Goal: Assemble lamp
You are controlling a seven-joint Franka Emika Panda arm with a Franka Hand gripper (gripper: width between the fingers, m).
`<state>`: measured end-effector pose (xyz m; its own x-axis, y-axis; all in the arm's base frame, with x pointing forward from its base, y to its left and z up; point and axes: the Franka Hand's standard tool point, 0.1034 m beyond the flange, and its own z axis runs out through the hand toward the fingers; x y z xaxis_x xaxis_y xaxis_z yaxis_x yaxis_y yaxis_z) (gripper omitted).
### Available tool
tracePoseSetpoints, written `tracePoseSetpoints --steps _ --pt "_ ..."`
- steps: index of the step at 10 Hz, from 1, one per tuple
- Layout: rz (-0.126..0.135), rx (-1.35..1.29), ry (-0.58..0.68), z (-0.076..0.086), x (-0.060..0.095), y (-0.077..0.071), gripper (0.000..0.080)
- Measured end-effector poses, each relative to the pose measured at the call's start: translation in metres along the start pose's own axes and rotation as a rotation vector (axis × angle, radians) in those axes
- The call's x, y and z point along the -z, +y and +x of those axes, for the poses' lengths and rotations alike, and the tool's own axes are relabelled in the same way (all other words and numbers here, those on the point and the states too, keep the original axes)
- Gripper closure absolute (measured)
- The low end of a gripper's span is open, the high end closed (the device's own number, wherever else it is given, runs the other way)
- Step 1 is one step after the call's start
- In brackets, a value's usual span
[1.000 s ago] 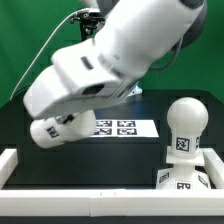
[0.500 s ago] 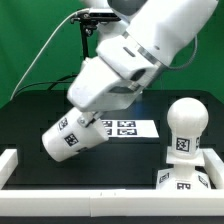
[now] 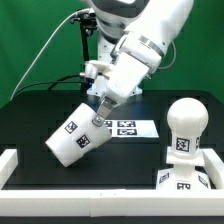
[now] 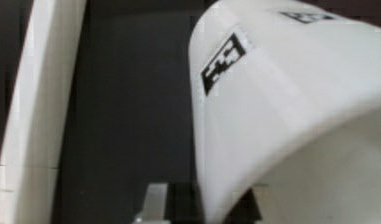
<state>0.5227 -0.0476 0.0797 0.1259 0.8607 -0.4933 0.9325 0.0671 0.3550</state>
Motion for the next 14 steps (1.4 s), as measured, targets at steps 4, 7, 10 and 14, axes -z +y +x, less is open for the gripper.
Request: tracePoseSetpoints --steps 4,7,10,14 --pt "-0.358 0.119 -0.029 -0.005 -0.003 -0.002 0.0761" --pt "-0.676 0.328 -0.177 -0.017 -0.016 -0.014 0.0761" --pt "-0.752 0.279 -0.252 -0.024 -0.027 -0.023 0.0761" --pt "-0.739 0.416 -0.408 -0.024 -0.027 -0.020 0.0761"
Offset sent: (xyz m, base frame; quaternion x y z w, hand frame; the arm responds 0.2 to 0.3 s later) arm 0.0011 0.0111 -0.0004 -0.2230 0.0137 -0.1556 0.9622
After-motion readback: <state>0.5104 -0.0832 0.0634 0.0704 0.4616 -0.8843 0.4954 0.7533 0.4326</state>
